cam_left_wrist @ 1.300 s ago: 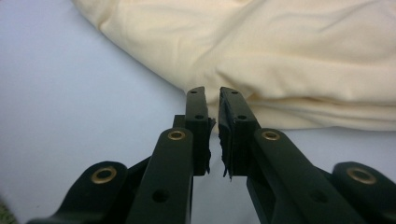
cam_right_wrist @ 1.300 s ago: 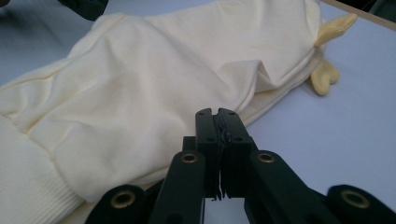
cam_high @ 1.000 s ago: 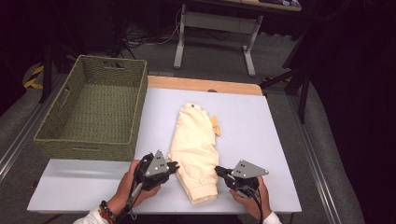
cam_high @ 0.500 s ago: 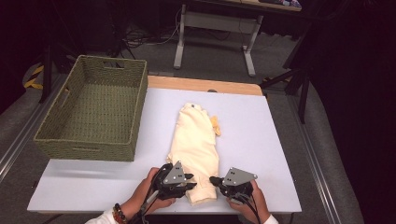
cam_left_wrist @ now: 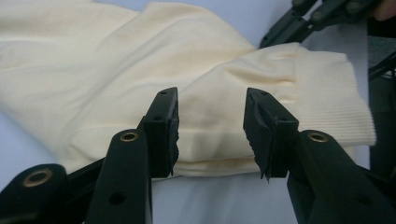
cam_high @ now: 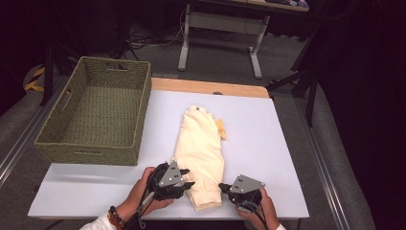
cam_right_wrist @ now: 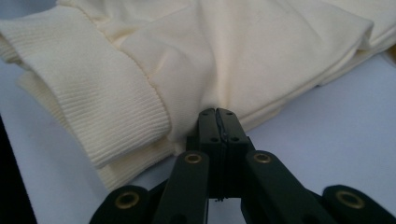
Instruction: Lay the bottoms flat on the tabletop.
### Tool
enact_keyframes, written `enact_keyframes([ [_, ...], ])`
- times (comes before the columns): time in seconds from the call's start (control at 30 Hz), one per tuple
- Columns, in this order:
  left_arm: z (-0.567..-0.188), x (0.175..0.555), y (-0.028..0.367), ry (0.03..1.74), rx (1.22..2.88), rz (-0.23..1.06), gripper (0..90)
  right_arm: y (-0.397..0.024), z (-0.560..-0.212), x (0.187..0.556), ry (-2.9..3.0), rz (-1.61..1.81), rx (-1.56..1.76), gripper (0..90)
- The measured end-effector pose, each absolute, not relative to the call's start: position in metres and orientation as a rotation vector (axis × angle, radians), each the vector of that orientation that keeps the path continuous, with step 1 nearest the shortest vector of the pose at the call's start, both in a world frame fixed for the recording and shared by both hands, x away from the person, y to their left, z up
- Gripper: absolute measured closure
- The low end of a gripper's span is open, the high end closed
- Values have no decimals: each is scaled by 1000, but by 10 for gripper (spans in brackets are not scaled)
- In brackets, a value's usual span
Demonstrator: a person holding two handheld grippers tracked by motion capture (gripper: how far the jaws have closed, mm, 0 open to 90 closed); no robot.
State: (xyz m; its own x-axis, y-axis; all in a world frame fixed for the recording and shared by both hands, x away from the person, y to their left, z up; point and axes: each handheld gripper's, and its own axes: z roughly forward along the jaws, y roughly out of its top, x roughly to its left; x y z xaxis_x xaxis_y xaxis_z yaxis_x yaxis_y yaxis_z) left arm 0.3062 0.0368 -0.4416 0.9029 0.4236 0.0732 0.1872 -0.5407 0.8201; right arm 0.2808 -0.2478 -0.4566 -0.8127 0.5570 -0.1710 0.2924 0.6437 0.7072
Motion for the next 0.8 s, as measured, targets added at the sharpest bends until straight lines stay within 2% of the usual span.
enact_keyframes([
  [0.07,-440,308,44,433,2172,370,541,-246,-457,280,2505,979,662,899],
  [0.37,-442,312,69,498,2177,364,478,-239,-457,274,2557,999,609,899],
  [0.67,-437,304,66,483,2118,356,405,-229,-456,267,2590,1039,531,899],
  [0.8,-434,301,57,450,2080,297,375,-228,-456,268,2596,1055,523,899],
])
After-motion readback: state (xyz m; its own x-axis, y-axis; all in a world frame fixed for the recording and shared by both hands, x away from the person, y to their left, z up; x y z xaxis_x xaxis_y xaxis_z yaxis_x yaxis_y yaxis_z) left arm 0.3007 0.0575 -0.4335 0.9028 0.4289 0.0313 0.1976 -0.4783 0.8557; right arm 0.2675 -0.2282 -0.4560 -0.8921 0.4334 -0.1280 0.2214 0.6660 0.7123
